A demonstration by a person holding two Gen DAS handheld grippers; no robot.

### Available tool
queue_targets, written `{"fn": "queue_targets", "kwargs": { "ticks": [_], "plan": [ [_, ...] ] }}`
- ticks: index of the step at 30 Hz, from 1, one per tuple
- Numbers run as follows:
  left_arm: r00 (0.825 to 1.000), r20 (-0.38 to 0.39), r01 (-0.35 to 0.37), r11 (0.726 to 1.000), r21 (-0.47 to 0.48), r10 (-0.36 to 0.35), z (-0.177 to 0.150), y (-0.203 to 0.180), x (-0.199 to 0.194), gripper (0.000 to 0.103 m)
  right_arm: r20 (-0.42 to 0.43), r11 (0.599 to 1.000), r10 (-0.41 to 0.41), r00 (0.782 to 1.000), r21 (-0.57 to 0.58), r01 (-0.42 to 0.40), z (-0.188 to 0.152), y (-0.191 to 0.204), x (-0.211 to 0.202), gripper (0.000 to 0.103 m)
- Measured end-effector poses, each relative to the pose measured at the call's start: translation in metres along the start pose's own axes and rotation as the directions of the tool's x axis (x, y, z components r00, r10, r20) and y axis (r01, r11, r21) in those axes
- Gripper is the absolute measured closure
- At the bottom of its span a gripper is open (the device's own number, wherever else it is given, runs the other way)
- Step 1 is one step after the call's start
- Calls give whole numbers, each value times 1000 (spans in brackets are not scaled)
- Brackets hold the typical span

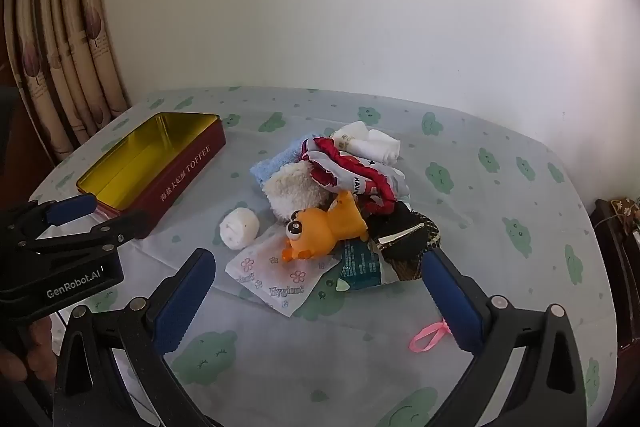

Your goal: Organize soft objects

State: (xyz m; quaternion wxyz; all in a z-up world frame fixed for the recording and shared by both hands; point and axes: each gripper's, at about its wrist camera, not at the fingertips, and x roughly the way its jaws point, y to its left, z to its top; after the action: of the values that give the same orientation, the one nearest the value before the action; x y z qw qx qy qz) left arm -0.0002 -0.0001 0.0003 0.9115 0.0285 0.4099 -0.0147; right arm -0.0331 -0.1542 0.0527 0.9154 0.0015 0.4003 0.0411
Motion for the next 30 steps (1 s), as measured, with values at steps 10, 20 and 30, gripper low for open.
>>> {"fn": "queue_targets", "kwargs": {
  "ticks": [10,20,30],
  "plan": [
    [1000,-12,-1,1000,6,1,-1,-7,-3,29,-5,1000,3,1000,12,-3,-3,-1,-5,1],
    [1000,-18,1,1000,-5,-1,-5,-3,-1,29,-4,1000,3,1000,14,-3,-5,-4,-5,1],
    [1000,-22,-5,1000,-6,5,-7,0,1,29,-6,1000,3,1000,28,-3,-5,-7,-3,2]
  ]
}}
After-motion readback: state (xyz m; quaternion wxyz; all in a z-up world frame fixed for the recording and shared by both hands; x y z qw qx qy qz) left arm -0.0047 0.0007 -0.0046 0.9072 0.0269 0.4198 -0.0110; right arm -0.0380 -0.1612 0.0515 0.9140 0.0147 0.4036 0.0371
